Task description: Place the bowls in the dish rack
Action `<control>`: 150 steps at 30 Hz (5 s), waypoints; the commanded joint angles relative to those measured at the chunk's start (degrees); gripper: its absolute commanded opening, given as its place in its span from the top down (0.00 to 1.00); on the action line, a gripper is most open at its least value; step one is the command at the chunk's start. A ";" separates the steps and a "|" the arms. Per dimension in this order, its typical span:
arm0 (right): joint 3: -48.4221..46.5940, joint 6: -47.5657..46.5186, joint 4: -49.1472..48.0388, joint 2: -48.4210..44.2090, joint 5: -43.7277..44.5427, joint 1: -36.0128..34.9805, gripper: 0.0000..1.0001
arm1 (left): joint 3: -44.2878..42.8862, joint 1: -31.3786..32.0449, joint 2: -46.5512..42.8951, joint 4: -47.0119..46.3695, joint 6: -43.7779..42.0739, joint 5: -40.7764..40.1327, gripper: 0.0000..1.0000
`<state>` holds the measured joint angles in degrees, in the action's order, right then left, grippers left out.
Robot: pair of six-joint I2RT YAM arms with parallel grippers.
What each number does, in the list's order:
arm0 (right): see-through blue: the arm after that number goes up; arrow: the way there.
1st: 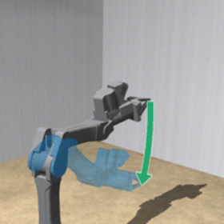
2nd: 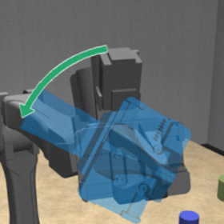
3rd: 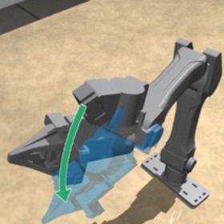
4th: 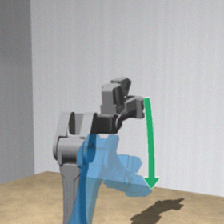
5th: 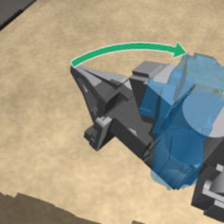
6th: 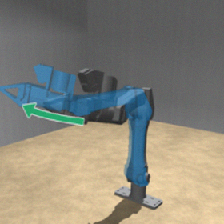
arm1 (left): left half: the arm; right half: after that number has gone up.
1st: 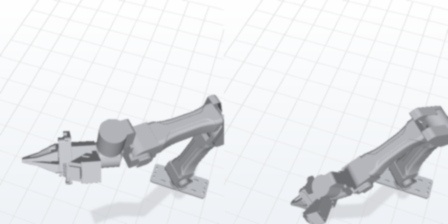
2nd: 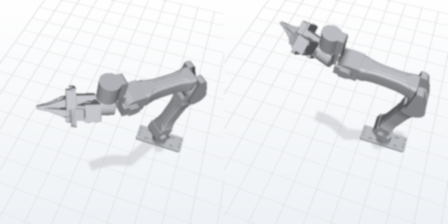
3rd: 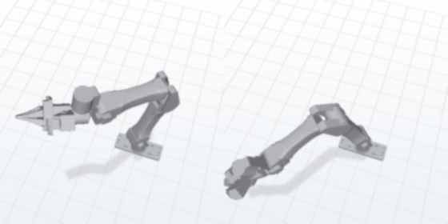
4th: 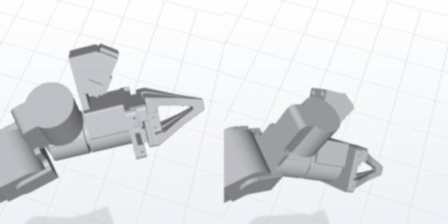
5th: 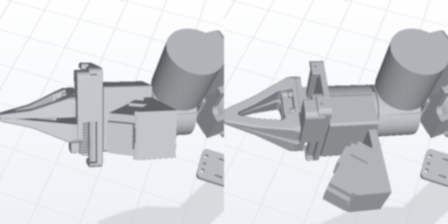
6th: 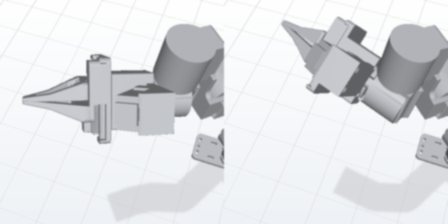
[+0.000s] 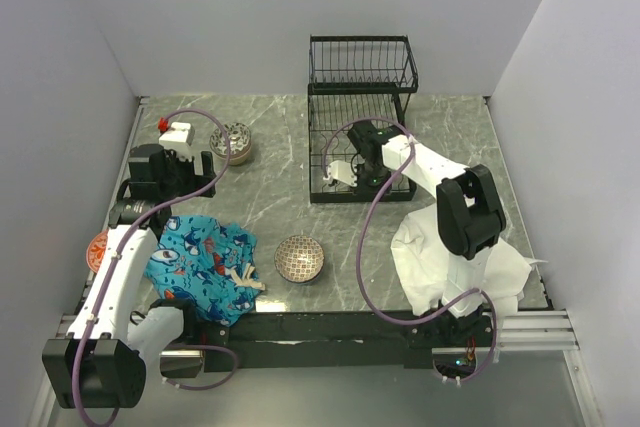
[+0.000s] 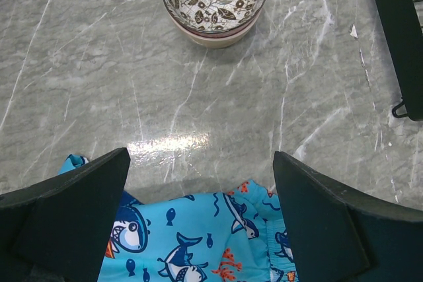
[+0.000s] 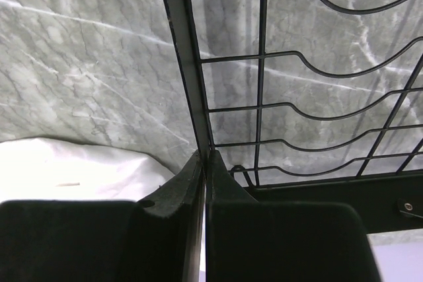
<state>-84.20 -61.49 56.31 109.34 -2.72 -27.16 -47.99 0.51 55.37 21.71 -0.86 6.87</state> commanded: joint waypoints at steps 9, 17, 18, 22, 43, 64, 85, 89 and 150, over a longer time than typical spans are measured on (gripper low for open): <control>-3.07 9.89 -3.23 -2.28 -0.62 -0.53 0.67 | -1.05 -0.16 -1.58 2.01 -4.13 3.50 0.03; -4.57 15.34 0.02 -14.92 -3.52 -0.53 0.46 | -3.52 0.01 -5.89 12.36 -16.70 14.47 0.03; -3.52 17.09 -0.06 -16.16 -4.65 -0.53 0.45 | -3.69 0.10 -6.07 13.60 -19.59 16.31 0.03; 1.40 21.84 -2.34 -21.62 -6.86 -0.53 0.44 | -5.44 0.28 -3.97 17.83 -23.92 13.18 0.03; 9.06 42.77 -15.62 -28.83 -8.79 -0.44 0.32 | -31.65 2.65 30.14 14.43 -36.82 13.42 0.03; 9.76 44.44 -17.29 -29.63 -7.12 0.70 0.34 | -48.24 6.78 56.50 17.04 -43.08 8.68 0.36; 8.09 44.44 -17.03 -26.81 -7.74 1.58 0.34 | -47.02 10.03 56.50 13.97 -37.90 5.35 0.36; 6.69 44.27 -16.85 -26.02 -7.30 1.67 0.34 | -47.55 10.12 57.91 12.91 -36.58 4.11 0.40; 5.54 45.23 -17.29 -22.77 -10.46 1.58 0.35 | -51.86 10.21 59.24 14.32 -29.02 5.43 0.78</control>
<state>-75.88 -16.93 40.69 86.48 -12.21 -25.93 -96.95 10.70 117.12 35.46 -31.27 11.22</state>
